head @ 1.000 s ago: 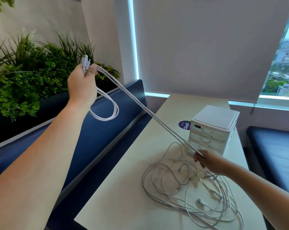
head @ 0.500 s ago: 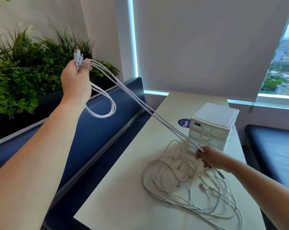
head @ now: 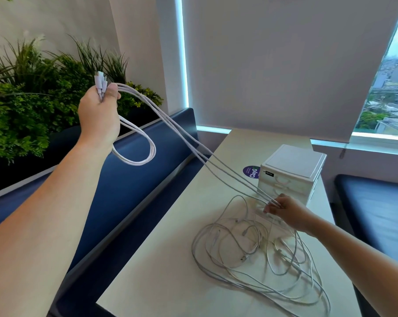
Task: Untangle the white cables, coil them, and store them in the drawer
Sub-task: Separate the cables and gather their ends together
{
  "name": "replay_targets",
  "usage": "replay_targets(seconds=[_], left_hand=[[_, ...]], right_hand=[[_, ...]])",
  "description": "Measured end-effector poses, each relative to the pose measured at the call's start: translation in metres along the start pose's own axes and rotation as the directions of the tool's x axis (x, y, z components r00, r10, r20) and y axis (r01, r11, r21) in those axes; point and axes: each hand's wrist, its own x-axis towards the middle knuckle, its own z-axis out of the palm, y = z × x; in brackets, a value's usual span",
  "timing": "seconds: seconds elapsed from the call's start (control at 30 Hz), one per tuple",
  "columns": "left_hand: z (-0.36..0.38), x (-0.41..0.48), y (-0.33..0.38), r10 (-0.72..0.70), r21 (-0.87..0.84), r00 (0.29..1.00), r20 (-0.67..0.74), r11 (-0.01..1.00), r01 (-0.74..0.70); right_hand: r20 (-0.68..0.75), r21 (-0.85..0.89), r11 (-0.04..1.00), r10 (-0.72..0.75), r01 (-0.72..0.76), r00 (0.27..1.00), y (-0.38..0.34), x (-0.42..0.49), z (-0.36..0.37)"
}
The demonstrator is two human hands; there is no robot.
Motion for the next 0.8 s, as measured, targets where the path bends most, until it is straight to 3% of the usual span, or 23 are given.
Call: replay_targets(seconds=[0.27,0.5,0.73,0.8], left_hand=[[0.003,0.001,0.007,-0.006,-0.021,1.0,-0.021,1.0,0.006],[0.002,0.002,0.012,0.011,-0.023,1.0,-0.013,1.0,-0.011],[0.002,0.001,0.01,0.002,-0.038,1.0,-0.017,0.999,-0.002],[0.002,0.0,0.009,-0.015,-0.039,1.0,-0.022,0.999,0.014]], right_hand=[[0.049,-0.131,0.988,0.086,-0.079,0.995,0.01,-0.004,0.005],[0.08,0.125,0.991,0.04,-0.05,0.996,0.015,-0.002,0.001],[0.123,-0.148,0.987,0.083,-0.064,0.989,0.021,0.002,0.003],[0.055,-0.215,0.973,0.102,-0.088,0.993,0.02,0.001,0.002]])
